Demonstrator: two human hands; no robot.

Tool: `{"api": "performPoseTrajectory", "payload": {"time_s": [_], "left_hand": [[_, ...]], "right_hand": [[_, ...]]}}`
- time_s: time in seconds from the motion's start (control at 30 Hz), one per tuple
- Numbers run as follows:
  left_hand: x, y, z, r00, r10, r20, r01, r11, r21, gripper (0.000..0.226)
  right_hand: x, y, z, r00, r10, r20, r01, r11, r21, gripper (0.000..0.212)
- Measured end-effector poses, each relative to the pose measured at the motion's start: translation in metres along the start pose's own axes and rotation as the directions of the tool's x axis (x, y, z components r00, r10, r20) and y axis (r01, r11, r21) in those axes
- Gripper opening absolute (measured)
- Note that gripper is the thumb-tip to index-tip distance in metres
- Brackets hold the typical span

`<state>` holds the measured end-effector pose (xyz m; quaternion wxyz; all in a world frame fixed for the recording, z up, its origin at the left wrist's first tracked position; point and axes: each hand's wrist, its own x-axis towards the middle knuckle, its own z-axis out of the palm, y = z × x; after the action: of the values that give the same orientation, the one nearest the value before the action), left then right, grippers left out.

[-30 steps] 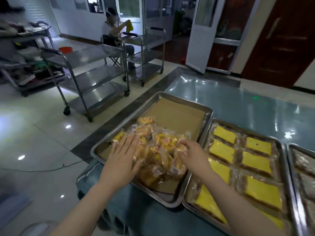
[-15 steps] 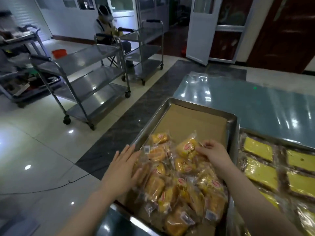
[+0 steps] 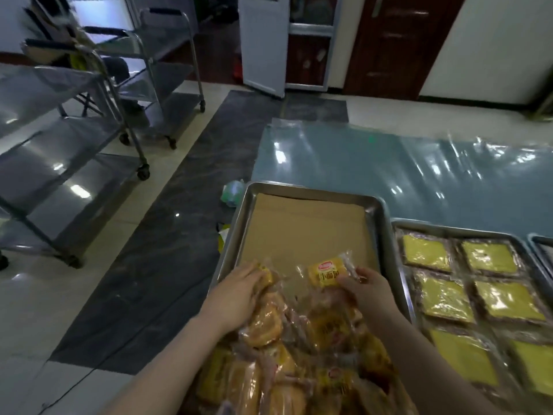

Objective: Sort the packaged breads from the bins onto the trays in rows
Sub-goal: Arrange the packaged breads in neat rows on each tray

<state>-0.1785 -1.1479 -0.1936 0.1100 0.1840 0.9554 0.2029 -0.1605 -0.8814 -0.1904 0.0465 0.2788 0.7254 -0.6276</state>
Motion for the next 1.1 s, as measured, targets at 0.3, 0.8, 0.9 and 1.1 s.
{"api": "performPoseTrajectory", "payload": {"time_s": [0.3,0.8,0.9,1.1], "left_hand": [[0.077,-0.02,0.022,0.993,-0.034,0.116,0.011,0.982,0.188,0.06],[0.153,-0.012,0.013,0.926,0.062,-0.372,-0.02,0.993,0.116,0.037],[0.164,-0.025,0.021,0.949,0.175,-0.261,-0.118,0.969,0.218,0.035],[0.18,-0.027,0.039,0.982,-0.002,-0.187,0.04,0.979,0.201,0.061]], "right_hand": [[0.058,-0.011,0.008,0.998,0.057,-0.031,-0.058,0.998,-0.036,0.035],[0.138,-0.032,0.063,0.799,-0.499,0.336,0.528,0.315,-0.788,0.059],[0.143,-0.028,0.066,0.738,-0.435,0.515,0.632,0.18,-0.754,0.052],[0.152,-0.011,0.065,0.734,-0.394,0.553,0.624,0.071,-0.778,0.055]]}}
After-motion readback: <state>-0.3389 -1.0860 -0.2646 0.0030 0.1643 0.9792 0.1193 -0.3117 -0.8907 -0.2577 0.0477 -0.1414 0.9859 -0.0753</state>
